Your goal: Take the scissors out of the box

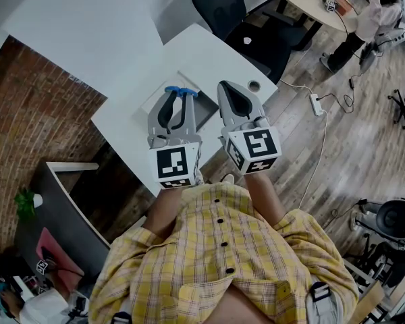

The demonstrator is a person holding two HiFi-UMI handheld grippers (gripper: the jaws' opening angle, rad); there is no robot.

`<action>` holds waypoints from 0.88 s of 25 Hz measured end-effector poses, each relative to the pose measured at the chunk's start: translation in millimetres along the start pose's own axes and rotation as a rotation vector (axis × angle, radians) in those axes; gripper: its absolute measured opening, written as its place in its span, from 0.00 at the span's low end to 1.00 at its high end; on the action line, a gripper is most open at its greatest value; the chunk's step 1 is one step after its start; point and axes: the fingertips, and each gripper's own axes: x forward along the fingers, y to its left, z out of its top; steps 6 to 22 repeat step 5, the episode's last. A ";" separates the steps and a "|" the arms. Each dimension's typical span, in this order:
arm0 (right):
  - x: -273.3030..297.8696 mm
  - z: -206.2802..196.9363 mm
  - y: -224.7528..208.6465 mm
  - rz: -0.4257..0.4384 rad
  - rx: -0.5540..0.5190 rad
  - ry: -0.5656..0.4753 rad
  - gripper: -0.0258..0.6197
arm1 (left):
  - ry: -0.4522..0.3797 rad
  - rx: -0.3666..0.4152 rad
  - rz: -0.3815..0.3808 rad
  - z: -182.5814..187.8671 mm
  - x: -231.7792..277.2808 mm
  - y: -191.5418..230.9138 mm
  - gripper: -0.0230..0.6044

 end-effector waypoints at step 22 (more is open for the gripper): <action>0.4 5.7 -0.4 0.002 -0.002 -0.005 0.05 | -0.006 -0.001 -0.005 5.2 0.6 -0.9 0.17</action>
